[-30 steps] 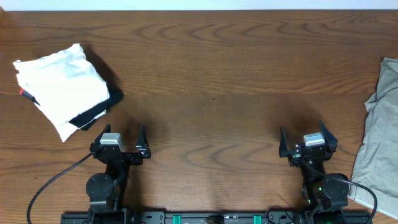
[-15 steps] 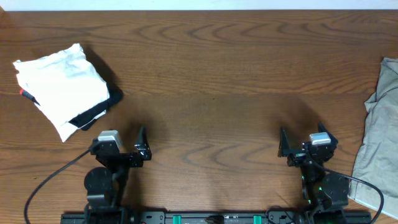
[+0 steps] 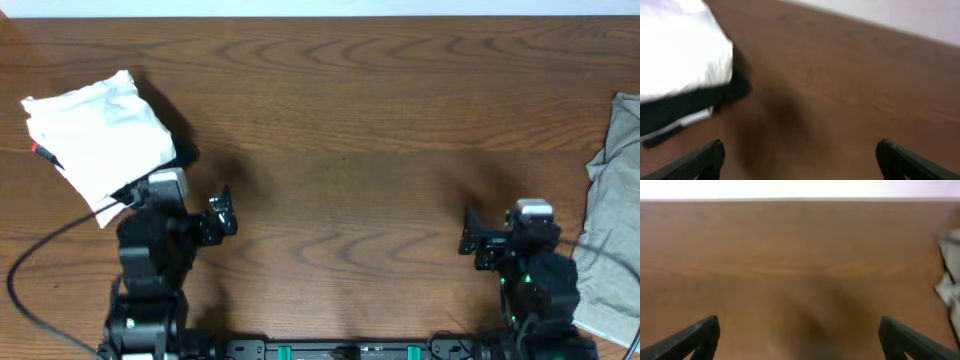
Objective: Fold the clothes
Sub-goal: 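Lower the right gripper onto the khaki trousers and grasp the fabric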
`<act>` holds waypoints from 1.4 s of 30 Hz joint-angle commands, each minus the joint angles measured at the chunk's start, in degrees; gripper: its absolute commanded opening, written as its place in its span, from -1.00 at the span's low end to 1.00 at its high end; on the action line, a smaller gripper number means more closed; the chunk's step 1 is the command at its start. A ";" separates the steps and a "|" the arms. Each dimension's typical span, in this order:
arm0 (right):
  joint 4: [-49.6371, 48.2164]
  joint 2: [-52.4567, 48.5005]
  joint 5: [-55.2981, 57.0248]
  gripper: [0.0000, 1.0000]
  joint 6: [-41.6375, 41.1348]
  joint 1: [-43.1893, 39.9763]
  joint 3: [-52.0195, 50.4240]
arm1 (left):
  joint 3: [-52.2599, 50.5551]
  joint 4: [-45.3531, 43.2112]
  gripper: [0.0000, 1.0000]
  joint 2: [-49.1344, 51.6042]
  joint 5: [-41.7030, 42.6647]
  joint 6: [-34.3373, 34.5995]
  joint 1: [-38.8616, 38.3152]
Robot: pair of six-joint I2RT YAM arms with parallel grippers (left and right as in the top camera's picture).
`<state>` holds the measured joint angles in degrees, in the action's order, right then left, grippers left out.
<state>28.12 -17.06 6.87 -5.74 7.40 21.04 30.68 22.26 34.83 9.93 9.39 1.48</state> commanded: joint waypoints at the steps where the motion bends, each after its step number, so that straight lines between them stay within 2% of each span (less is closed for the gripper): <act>1: 4.11 -6.78 3.08 0.98 -4.04 -1.25 6.29 | 6.40 4.33 0.96 5.66 0.11 -0.79 0.04; 5: 13.40 -16.85 3.23 0.98 -4.87 -2.03 15.08 | 14.91 14.51 0.96 11.52 0.11 -0.83 0.04; 9: 24.00 -27.50 2.43 0.99 -4.90 -3.87 25.55 | 23.63 22.97 0.96 16.59 0.09 -4.70 0.04; 13: 27.50 -35.08 -2.49 0.98 -4.81 -4.35 32.89 | 27.82 25.46 0.96 17.99 0.11 -4.59 0.04; 15: 27.89 -37.11 -0.81 0.99 -4.98 -4.52 33.70 | 27.89 24.83 0.96 17.62 0.11 -4.59 0.04; 18: 30.53 -39.45 8.46 0.96 -15.93 -7.13 33.59 | 27.87 24.87 0.96 17.57 0.09 -4.59 0.04; 20: 32.54 -40.76 11.04 0.87 -20.59 -10.40 33.59 | 27.87 25.07 0.96 17.57 0.09 -4.59 0.04; 22: 33.22 -42.25 11.15 0.63 -22.34 -16.39 33.59 | 27.87 25.07 0.96 17.59 0.09 -4.55 0.04; 24: 33.20 -43.17 11.13 0.25 -22.58 -21.11 33.59 | 27.87 25.03 0.96 17.59 0.11 -4.37 0.04; 25: 33.20 -43.78 11.15 -0.05 -23.04 -24.50 33.59 | 27.87 25.09 0.96 17.59 0.11 -4.37 0.04; 28: 33.22 -44.98 10.45 -0.42 -23.47 -32.17 33.57 | 27.85 25.24 0.96 17.59 0.11 -4.37 0.04; 33: 31.95 -46.80 10.54 -0.66 -23.61 -42.58 31.63 | 27.85 25.27 0.99 17.59 0.11 -4.37 0.04; 38: 25.18 -47.87 10.51 -0.63 -23.63 -50.16 23.82 | 27.85 25.29 0.83 17.59 0.11 -4.37 0.04; 42: 20.31 -48.22 10.45 -0.62 -29.09 -55.23 17.49 | 27.85 25.29 0.74 17.59 0.11 -4.37 0.04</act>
<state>50.11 -65.12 16.56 -30.15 -44.95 41.93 57.69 47.53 52.51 10.11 5.56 1.48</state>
